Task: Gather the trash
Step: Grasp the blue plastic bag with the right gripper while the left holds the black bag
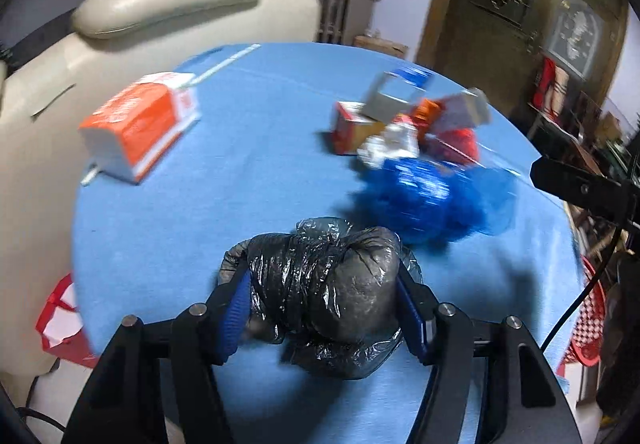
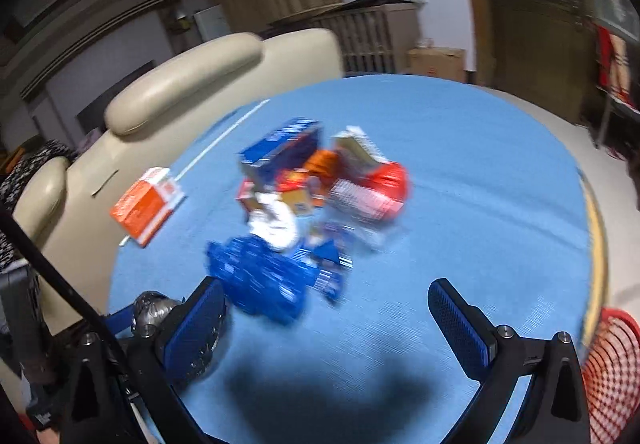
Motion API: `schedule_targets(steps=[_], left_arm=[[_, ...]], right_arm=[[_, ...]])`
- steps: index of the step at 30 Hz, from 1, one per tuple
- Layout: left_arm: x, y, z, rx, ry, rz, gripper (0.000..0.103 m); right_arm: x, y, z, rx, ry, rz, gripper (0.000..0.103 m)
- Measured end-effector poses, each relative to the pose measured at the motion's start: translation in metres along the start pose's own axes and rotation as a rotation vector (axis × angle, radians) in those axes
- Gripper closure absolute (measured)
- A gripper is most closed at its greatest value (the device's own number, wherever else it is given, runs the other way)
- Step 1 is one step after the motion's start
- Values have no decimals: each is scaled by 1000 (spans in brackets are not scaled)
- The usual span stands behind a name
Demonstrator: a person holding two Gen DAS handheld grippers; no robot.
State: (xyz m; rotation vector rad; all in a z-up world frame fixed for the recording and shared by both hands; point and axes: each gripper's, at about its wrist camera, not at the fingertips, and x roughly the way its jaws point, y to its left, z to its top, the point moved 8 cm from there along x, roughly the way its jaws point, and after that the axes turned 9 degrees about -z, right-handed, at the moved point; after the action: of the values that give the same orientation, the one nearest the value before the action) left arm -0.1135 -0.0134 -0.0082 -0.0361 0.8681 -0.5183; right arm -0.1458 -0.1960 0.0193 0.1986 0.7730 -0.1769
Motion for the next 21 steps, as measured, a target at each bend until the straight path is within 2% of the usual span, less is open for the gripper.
schedule_targets(steps=[4,10,12,13,15,16,21], left_arm=[[-12,35,5,-52,-37,70,37],[-17,59,5,-103,-42,97,37],[-15,58,5,-102,-40,98,37],[-14,56,5,-101,-41,97,37],[-15,52,6,-95,-43,98,37],[-16,49,7,-94,-45,95,37],[-27,32,14,-75,-68,88,37]], right_arm=[[22,43,9,-77,21,74,0],[76,76,3,-170,82,40,2],[96,79,-8,-188,140,34,33],[100,78,-10,-183,148,38,33],[97,77,-11,-174,136,59,43],[93,75,-11,-171,132,68,45],[60,53,-7,-111,83,91,46]])
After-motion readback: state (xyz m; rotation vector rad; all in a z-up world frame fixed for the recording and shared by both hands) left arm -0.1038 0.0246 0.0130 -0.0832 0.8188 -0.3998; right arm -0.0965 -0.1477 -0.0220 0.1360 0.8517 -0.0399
